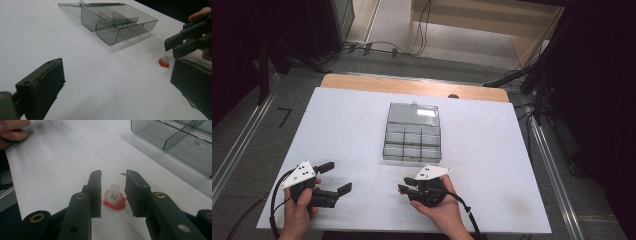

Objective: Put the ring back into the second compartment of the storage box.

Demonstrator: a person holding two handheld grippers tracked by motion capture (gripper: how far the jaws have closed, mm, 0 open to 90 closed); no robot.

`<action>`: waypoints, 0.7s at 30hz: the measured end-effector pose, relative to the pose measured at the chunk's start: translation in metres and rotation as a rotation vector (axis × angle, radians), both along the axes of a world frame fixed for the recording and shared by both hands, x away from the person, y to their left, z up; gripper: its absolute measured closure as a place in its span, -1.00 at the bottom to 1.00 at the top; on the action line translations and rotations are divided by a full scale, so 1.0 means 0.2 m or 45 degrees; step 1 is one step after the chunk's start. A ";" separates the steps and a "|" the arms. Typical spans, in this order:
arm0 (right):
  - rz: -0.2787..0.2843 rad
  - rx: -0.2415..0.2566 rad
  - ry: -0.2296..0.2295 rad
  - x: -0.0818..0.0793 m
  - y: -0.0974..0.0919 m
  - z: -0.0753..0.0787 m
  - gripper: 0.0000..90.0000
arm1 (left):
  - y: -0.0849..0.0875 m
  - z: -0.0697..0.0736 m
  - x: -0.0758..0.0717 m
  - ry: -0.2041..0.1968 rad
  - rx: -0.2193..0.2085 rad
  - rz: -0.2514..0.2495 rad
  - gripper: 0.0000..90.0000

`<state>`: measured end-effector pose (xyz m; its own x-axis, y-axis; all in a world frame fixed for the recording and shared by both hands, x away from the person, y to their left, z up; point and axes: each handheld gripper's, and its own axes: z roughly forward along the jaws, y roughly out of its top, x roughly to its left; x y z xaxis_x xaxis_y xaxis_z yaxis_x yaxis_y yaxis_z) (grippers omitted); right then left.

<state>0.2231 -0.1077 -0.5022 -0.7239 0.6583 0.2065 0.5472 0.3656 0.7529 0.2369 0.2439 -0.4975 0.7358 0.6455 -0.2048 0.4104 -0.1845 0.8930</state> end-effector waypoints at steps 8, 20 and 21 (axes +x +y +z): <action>-0.001 -0.021 -0.001 0.00 0.01 -0.02 0.52 | 0.00 0.00 0.00 0.000 0.005 -0.003 -1.00; 0.010 -0.026 -0.026 0.00 -0.01 -0.03 0.86 | 0.00 0.00 0.00 0.000 0.012 -0.009 -1.00; 0.013 -0.022 -0.027 0.00 -0.01 -0.03 0.86 | -0.01 0.00 0.00 0.000 0.012 -0.009 -1.00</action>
<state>0.2238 -0.1099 -0.5091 -0.7344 0.6544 0.1800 0.5278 0.3839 0.7577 0.2370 0.2429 -0.4977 0.7406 0.6418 -0.1988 0.4089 -0.1957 0.8914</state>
